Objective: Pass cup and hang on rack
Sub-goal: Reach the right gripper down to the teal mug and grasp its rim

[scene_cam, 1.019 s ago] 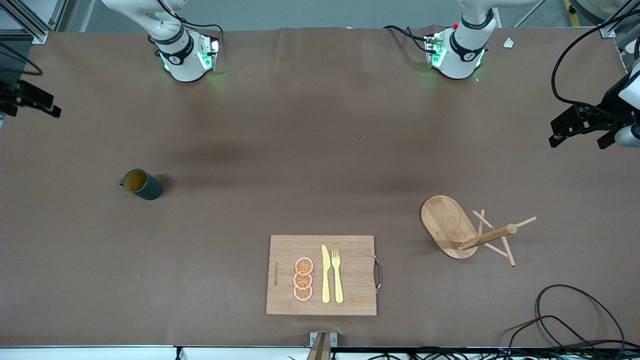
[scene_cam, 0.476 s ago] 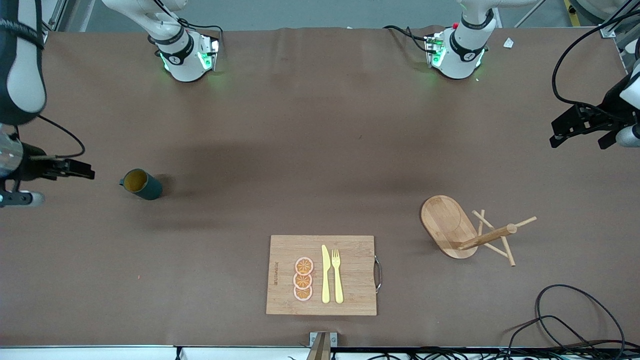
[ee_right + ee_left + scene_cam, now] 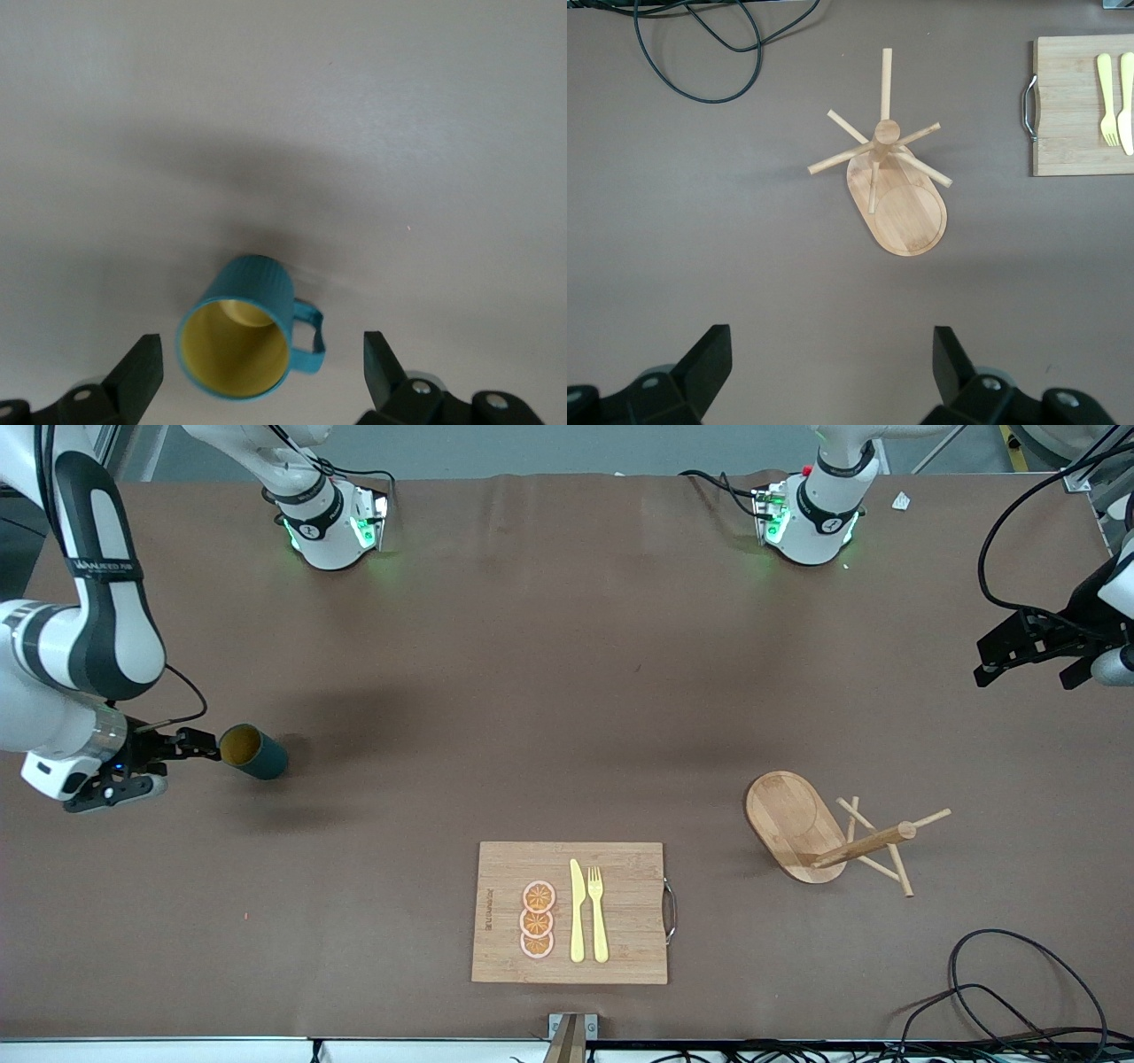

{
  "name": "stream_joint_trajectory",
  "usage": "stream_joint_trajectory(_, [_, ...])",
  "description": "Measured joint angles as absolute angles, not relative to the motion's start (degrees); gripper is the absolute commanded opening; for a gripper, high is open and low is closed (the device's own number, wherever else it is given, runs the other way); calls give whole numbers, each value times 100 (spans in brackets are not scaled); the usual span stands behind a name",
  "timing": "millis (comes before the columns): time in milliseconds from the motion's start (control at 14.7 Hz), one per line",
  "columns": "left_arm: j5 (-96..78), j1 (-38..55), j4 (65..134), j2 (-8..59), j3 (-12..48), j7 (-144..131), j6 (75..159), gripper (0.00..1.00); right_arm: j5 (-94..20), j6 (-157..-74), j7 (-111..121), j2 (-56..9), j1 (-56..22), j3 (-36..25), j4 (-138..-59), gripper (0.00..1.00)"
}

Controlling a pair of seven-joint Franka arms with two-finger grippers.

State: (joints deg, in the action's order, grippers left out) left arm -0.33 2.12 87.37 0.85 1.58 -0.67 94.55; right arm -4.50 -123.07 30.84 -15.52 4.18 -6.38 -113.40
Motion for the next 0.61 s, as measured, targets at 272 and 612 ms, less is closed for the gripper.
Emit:
stream_joint_trajectory(272, [-33,212,8736,85,159,-66,9455,100,-456,-13331,3665,-1697,495,-638,-12043,83])
stream_joint_trajectory(612, [-33,212,8736,85,158,-66,9455,100,-456,-13952,4140,-1890,495,-628,-12524,0])
